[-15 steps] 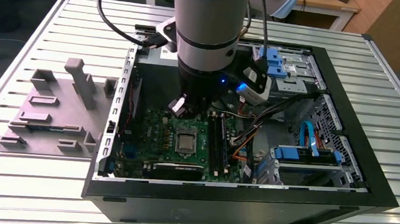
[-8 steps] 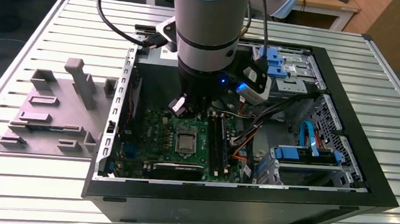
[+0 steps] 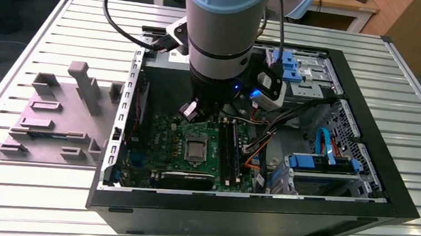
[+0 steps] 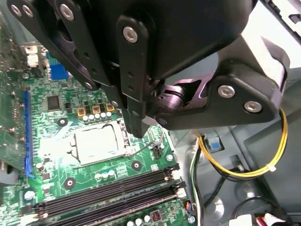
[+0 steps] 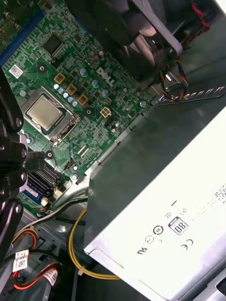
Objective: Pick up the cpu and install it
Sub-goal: 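Install the first cpu locking lever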
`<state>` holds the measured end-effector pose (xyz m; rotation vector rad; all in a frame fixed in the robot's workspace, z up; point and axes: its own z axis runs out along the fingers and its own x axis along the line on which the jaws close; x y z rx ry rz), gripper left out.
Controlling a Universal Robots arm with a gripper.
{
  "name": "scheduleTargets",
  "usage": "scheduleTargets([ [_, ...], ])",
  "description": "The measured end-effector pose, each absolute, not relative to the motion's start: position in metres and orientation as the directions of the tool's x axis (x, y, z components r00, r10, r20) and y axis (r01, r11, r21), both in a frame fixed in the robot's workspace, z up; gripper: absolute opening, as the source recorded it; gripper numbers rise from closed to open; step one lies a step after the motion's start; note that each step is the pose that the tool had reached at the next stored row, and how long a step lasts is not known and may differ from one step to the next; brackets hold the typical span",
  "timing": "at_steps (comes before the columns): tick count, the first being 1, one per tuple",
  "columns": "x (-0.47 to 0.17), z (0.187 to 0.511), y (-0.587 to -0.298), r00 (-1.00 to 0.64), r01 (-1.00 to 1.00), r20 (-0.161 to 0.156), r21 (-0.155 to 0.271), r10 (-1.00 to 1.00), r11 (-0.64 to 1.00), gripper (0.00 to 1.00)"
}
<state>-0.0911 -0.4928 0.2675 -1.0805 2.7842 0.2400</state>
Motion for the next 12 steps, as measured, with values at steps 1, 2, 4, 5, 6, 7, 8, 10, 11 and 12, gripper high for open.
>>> scheduleTargets([
  [1,-0.0911,0.2675,-0.4928,-0.731,-0.678,-0.192,0.096,-0.655,0.729,0.11],
  [2,-0.0911,0.2675,-0.4928,-0.731,-0.678,-0.192,0.096,-0.655,0.729,0.11],
  [4,-0.0911,0.2675,-0.4928,-0.731,-0.678,-0.192,0.096,-0.655,0.728,0.11],
  [5,-0.0911,0.2675,-0.4928,-0.731,-0.678,-0.192,0.096,-0.655,0.728,0.11],
  [6,-0.0907,0.2673,-0.4928,-0.731,-0.678,-0.192,0.096,-0.655,0.728,0.11],
  [7,-0.09,0.2669,-0.4928,-0.731,-0.678,-0.191,0.097,-0.655,0.728,0.11],
  [8,-0.0892,0.2665,-0.4928,-0.731,-0.678,-0.19,0.098,-0.655,0.728,0.11],
  [10,-0.0868,0.2655,-0.4926,-0.733,-0.677,-0.184,0.103,-0.655,0.728,0.11],
  [11,-0.0853,0.265,-0.4925,-0.734,-0.677,-0.18,0.107,-0.655,0.728,0.11],
  [12,-0.0843,0.2647,-0.4925,-0.735,-0.676,-0.177,0.11,-0.655,0.728,0.11],
])
